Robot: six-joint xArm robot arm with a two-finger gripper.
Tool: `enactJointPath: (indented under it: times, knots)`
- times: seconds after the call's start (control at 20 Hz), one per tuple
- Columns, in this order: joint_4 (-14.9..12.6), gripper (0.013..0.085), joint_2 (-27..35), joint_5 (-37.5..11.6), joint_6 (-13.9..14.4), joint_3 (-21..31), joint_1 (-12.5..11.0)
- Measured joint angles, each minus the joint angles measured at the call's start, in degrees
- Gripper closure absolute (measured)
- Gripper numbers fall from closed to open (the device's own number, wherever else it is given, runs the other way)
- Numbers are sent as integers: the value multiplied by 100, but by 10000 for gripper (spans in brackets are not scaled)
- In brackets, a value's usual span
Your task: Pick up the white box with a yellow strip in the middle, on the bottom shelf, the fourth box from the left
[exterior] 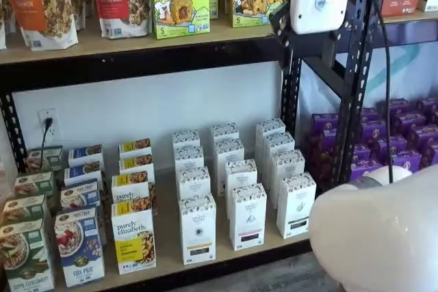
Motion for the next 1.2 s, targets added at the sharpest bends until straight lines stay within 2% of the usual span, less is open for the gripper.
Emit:
enactJointPath:
  times: [0.4, 0.6, 1.05, 1.2]
  knots:
    - [-39, 130, -1, -572, 271, 725, 264]
    - [-10, 130, -82, -1141, 369, 1187, 354]
    - [38, 130, 189, -2109, 589, 1771, 576]
    - [-23, 130, 345, -2406, 721, 1910, 696]
